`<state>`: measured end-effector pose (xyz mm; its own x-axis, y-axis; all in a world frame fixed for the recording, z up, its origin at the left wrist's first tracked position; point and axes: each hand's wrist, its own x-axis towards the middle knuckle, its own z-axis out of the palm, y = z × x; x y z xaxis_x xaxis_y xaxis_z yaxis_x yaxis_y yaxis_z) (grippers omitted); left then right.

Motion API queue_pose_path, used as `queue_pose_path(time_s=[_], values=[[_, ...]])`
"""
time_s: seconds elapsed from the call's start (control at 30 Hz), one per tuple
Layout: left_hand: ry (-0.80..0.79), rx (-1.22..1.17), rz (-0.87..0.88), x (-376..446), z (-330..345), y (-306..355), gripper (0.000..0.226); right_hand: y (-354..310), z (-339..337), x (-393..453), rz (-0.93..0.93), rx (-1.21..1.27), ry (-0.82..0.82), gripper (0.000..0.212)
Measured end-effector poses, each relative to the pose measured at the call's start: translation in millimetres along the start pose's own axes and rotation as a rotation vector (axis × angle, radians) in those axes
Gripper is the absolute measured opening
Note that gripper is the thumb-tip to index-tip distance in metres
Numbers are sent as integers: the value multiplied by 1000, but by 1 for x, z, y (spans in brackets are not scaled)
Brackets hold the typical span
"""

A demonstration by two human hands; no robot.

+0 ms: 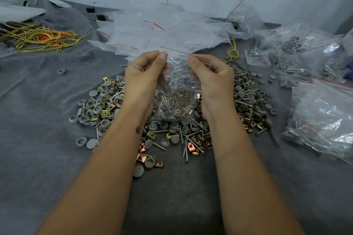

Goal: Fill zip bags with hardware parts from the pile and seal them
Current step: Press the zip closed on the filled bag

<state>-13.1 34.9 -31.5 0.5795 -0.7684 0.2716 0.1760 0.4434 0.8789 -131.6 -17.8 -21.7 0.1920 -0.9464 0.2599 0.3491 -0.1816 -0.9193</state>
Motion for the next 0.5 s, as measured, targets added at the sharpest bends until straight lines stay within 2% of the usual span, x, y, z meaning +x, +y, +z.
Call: queue_pose_path(time_s=[0.27, 0.37, 0.5], values=[[-1, -6, -7, 1, -1, -1, 14, 0, -1, -1, -1, 19, -43, 13], [-30, -8, -14, 1, -1, -2, 9, -1, 0, -2, -24, -12, -97, 16], [-68, -35, -7, 2, -3, -3, 4, -1, 1, -2, -34, -27, -92, 17]])
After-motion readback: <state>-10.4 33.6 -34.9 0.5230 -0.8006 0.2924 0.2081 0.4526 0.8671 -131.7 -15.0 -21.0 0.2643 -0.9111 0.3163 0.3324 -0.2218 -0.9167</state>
